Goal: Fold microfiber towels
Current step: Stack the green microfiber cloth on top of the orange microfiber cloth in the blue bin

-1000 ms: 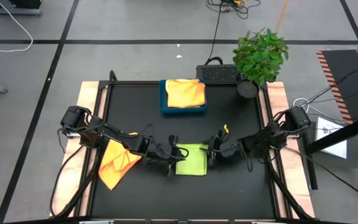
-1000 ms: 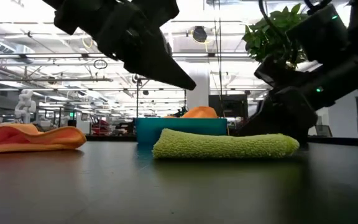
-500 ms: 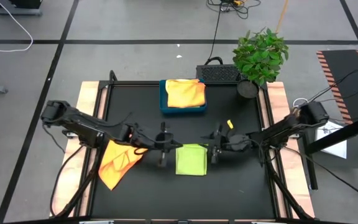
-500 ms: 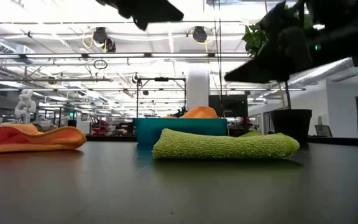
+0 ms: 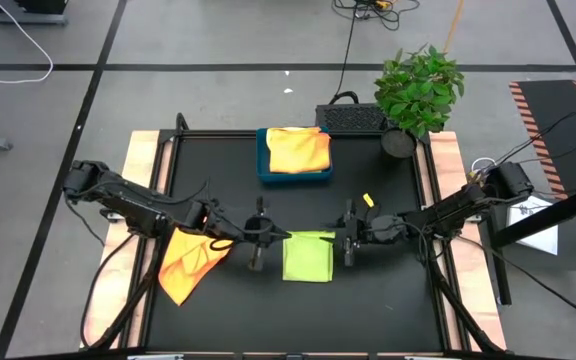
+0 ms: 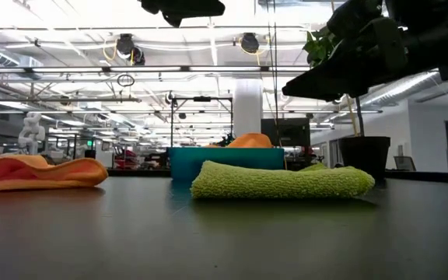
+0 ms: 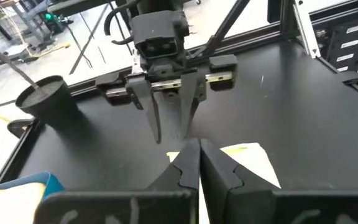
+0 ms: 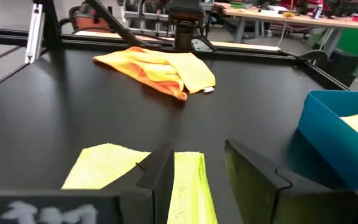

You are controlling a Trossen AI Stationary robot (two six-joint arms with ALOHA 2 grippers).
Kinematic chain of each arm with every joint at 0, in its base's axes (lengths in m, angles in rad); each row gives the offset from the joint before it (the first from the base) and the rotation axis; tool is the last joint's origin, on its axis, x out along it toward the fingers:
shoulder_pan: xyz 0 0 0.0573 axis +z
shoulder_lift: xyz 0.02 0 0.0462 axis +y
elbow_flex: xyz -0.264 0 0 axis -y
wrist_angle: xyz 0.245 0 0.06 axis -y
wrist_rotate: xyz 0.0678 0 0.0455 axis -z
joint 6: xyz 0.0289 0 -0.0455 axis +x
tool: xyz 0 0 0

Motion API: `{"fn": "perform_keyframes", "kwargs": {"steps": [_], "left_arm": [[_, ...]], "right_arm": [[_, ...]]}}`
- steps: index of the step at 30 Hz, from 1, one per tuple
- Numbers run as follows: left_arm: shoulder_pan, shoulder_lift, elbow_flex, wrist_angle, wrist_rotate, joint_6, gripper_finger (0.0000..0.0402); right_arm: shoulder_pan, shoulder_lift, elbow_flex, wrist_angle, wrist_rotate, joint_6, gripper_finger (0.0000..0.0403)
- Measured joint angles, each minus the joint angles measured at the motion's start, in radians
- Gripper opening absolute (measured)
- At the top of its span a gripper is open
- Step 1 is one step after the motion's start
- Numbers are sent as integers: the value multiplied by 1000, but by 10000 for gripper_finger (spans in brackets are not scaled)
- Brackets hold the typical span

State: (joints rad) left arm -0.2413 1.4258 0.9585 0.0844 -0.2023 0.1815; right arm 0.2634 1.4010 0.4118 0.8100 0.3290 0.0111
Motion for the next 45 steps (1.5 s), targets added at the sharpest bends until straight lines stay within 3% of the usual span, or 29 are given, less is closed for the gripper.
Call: {"fn": "perform_keyframes", "kwargs": {"steps": [5,13,21,27,45], "left_arm": [[14,0,0,18,-28,33,7],[21,-89,0,-14,-258,55,12],[16,-327,-57,-86,-107,-21,15],[18,-426,-155,-71,-146,-103,19],[18,-444,-170,-81,-147,-101,19]], "right_arm": [[-7,0,0,2,7,-68,132],[-81,0,0,67,8,-156,132],[-151,0,0,104,9,-158,132],[-166,0,0,107,9,-155,132],[-112,0,0,107,6,-83,132]]}}
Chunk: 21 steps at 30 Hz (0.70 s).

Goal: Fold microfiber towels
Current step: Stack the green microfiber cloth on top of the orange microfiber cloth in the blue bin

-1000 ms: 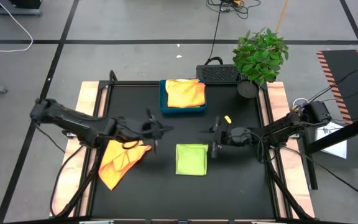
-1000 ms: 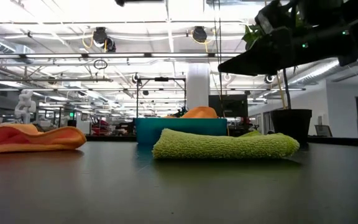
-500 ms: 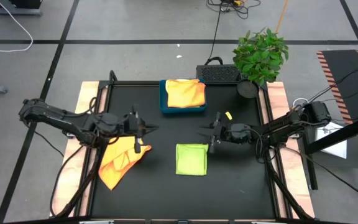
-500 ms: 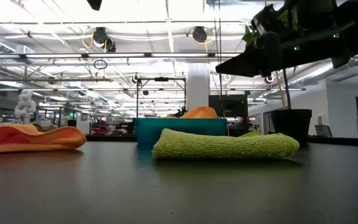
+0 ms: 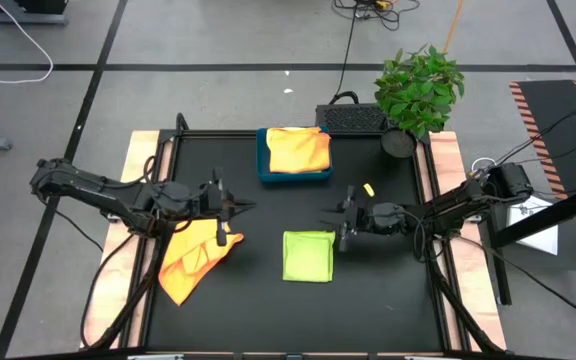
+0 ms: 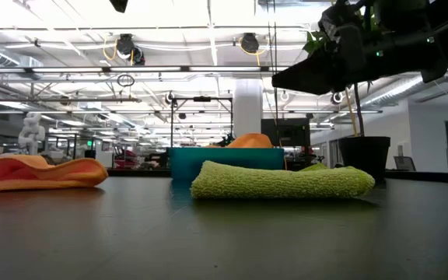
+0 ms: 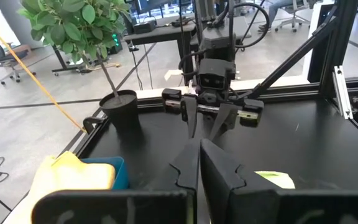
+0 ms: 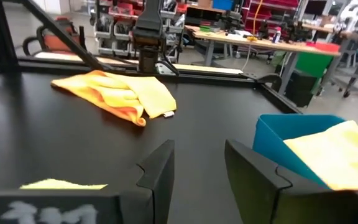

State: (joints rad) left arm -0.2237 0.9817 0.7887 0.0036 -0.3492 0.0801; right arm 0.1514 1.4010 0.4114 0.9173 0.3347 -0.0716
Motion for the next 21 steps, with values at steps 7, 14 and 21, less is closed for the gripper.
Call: {"fn": "perform_keyframes", "kwargs": {"steps": [7,14,21], "left_arm": [[0,0,0,0,0,1,19],[0,0,0,0,0,-3,19],[0,1,0,80,15,-117,19]], "right_arm": [[1,0,0,-9,-9,117,132],[50,29,0,-2,-200,136,132],[128,109,0,16,-47,128,132]]}}
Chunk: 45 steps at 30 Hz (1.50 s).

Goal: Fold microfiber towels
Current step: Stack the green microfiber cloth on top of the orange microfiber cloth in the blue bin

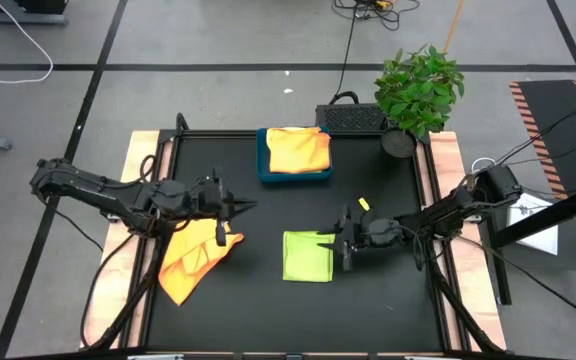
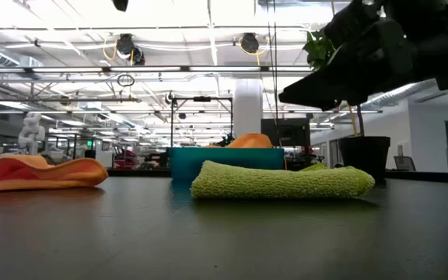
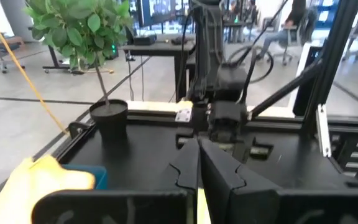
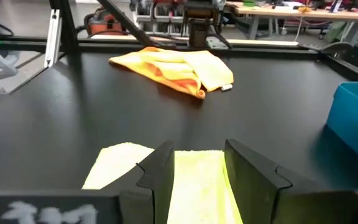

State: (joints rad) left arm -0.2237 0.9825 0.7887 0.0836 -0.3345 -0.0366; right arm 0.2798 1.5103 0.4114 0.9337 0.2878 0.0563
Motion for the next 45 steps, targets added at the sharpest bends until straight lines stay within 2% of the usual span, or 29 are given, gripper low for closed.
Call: {"fn": "perform_keyframes", "kwargs": {"steps": [11,15,18,22,28,31,34,37,41,45], "left_arm": [[0,0,0,175,1,16,19],[0,0,0,159,-2,22,19],[0,7,2,59,57,-38,19],[-22,84,-8,-78,153,-122,19],[-60,261,-37,46,150,-118,19],[-81,325,-38,105,166,-120,19],[-158,375,-37,150,196,-75,19],[-237,429,-39,178,142,-26,19],[-292,491,-39,218,12,-33,19],[-301,542,-39,226,-56,-125,19]], "right_arm": [[37,26,0,41,-2,37,132],[46,26,0,52,3,38,132],[49,26,0,66,5,59,132],[50,26,0,78,5,67,132],[57,25,0,88,-1,94,132],[115,26,10,34,4,105,132],[210,26,48,-54,100,86,132],[275,26,103,-143,202,68,132],[320,29,171,-265,209,96,132],[338,86,217,-316,209,111,132]]}}
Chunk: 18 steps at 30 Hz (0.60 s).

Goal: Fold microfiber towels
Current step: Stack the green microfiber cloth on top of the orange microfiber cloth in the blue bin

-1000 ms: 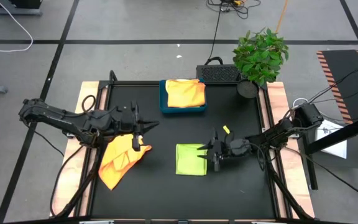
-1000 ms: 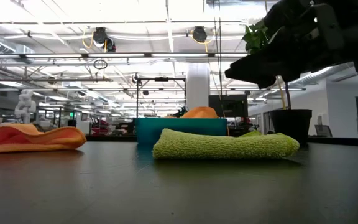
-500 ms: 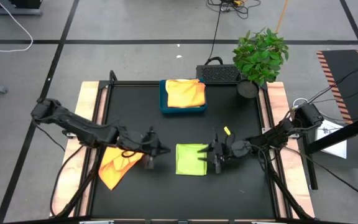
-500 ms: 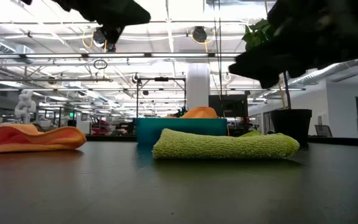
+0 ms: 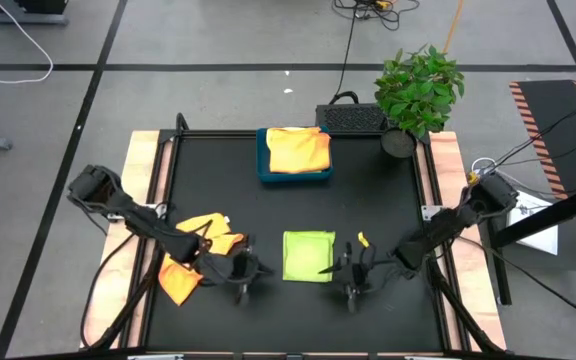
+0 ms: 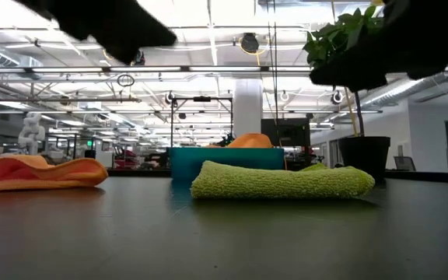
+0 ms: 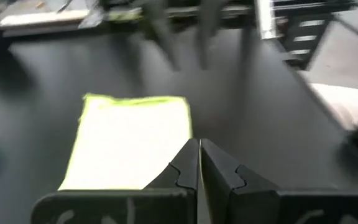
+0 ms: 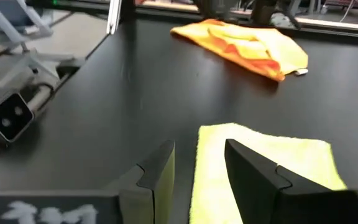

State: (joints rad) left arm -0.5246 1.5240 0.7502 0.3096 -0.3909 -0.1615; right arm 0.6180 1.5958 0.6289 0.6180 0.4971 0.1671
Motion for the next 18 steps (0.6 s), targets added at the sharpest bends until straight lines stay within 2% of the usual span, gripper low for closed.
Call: {"fn": "perform_keyframes", "kwargs": {"steps": [5,10,15,18], "left_arm": [[14,90,0,2,-31,-112,19],[21,146,0,7,-31,-124,19],[32,167,0,37,-34,-138,19],[44,182,0,50,-33,-129,19]], "right_arm": [[-10,100,22,34,-1,-14,132],[-67,156,25,126,21,-15,132],[-131,159,73,21,-106,15,145],[-139,158,109,-34,-110,30,160]]}}
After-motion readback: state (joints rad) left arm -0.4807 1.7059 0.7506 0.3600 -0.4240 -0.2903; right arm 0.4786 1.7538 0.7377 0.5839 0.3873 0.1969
